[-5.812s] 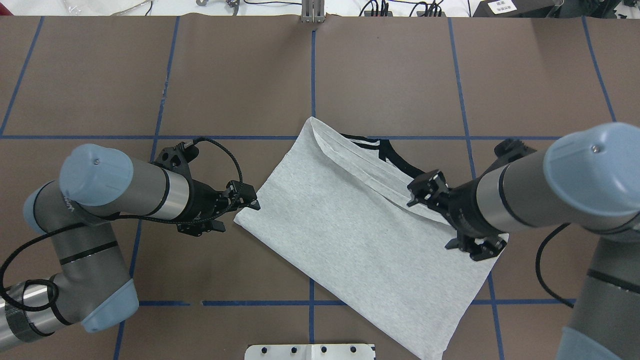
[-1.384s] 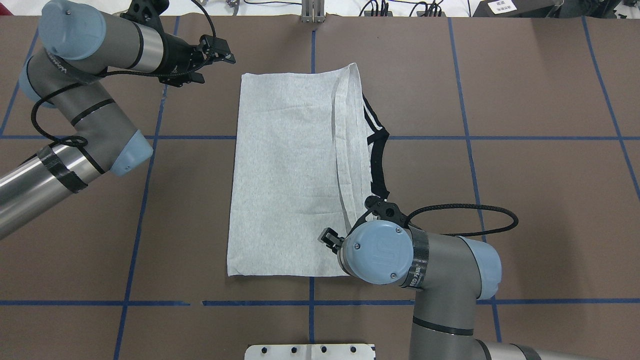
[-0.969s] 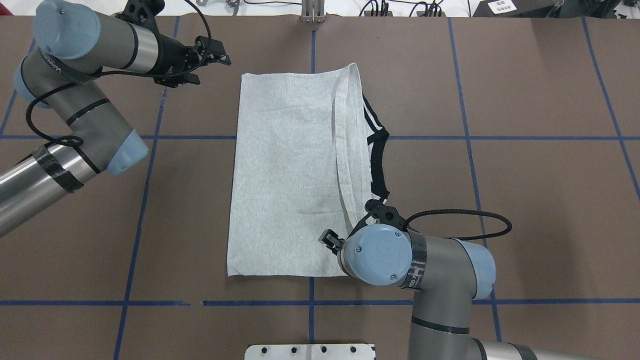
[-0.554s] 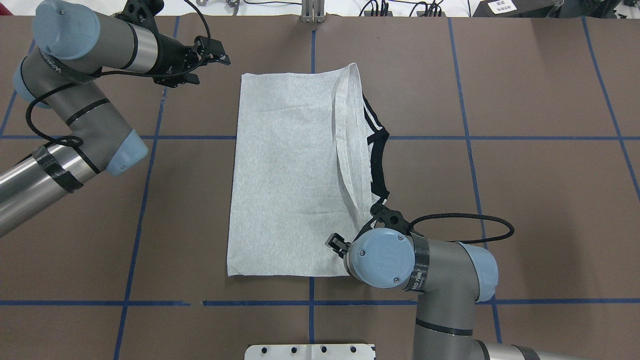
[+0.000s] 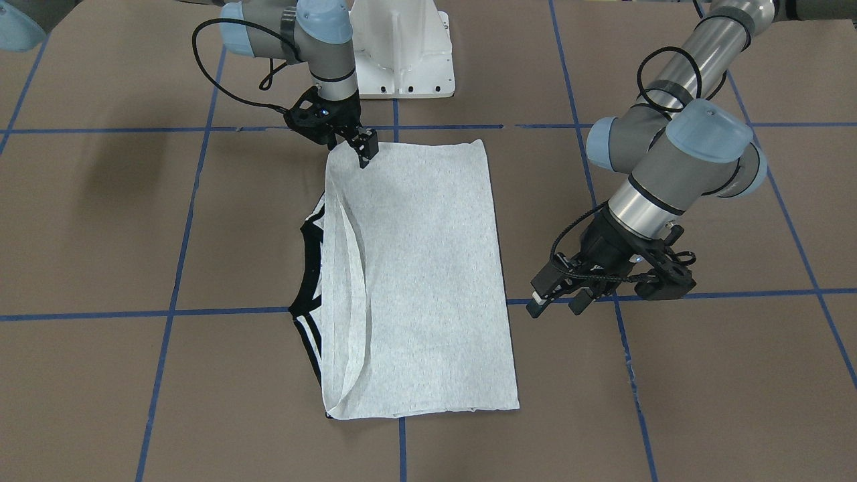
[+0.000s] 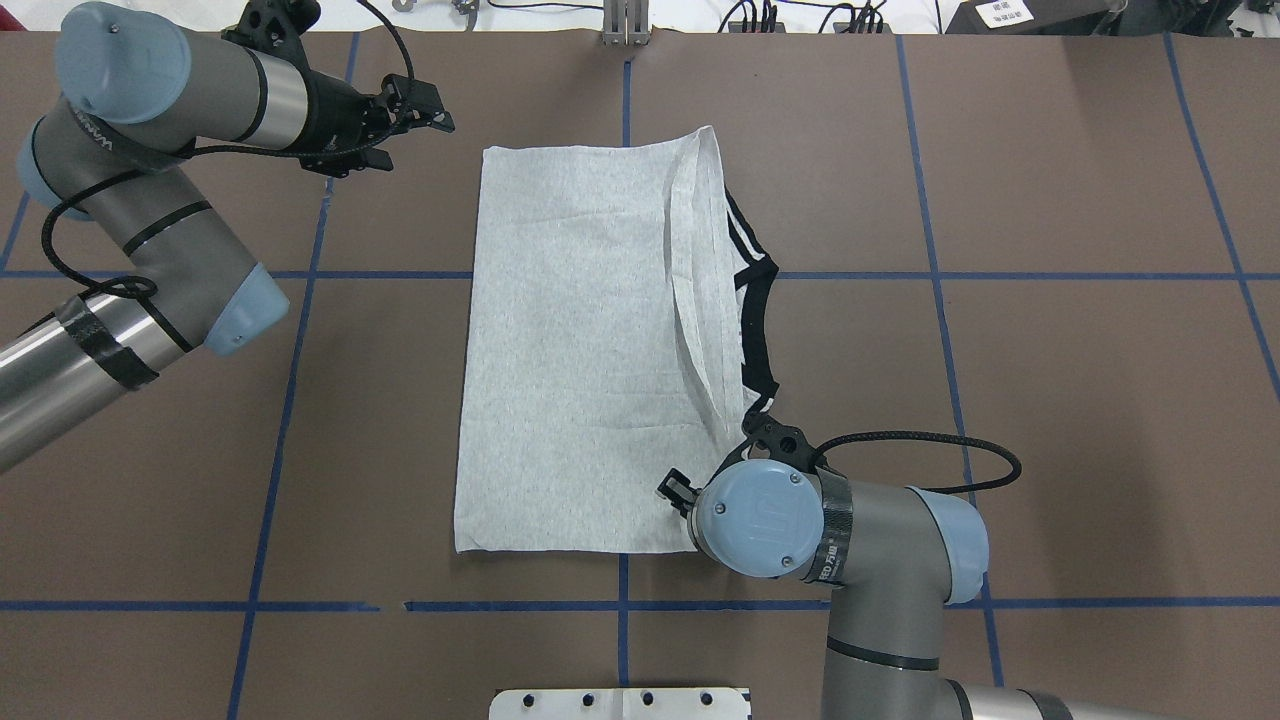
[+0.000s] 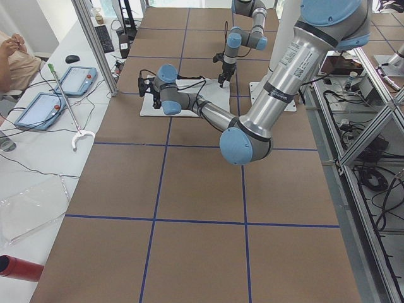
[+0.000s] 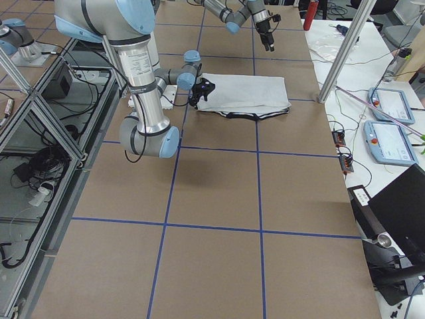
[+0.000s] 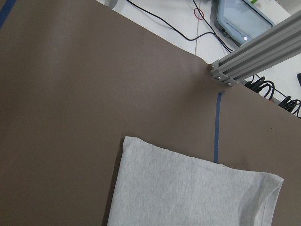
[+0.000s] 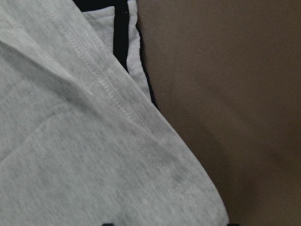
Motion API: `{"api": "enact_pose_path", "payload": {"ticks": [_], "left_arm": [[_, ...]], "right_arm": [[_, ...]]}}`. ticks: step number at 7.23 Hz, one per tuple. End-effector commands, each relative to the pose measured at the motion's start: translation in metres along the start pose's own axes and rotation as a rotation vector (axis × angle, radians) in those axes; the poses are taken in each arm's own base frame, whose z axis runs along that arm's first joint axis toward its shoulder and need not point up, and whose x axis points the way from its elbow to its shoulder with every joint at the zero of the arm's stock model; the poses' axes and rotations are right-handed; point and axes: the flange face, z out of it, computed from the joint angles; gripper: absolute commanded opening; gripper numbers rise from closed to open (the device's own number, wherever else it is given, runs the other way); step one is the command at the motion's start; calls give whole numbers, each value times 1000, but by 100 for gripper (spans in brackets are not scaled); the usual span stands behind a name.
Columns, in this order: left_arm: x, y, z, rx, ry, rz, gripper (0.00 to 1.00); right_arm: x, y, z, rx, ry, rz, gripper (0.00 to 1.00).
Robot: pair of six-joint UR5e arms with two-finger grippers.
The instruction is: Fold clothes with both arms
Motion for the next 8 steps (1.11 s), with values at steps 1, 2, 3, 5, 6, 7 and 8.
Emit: {"api": "enact_pose_path", "payload": {"ticks": [1, 2, 3, 5, 6, 7, 8], "left_arm": [[-12, 5, -9, -1, -1, 1, 99], [-14, 7, -13, -1, 2, 3, 99], [-18, 7, -15, 0, -1, 1, 99], [-22, 9, -16, -1, -2, 1, 99], [-22, 10, -15, 0, -2, -3, 99], [-21, 13, -16, -1, -1, -52, 98], [-6, 41, -22, -46, 11, -162, 98]], "right_arm": [[0, 0, 3, 3, 4, 39, 36], [-2, 0, 0, 1, -1, 61, 0], [0, -2, 3, 3, 1, 61, 0], [-14, -18, -26, -5, -53, 89, 0], [-15, -24, -31, -3, -60, 97, 0], [-12, -25, -44, -13, -74, 96, 0], [-9, -26, -47, -14, -75, 96, 0]]}}
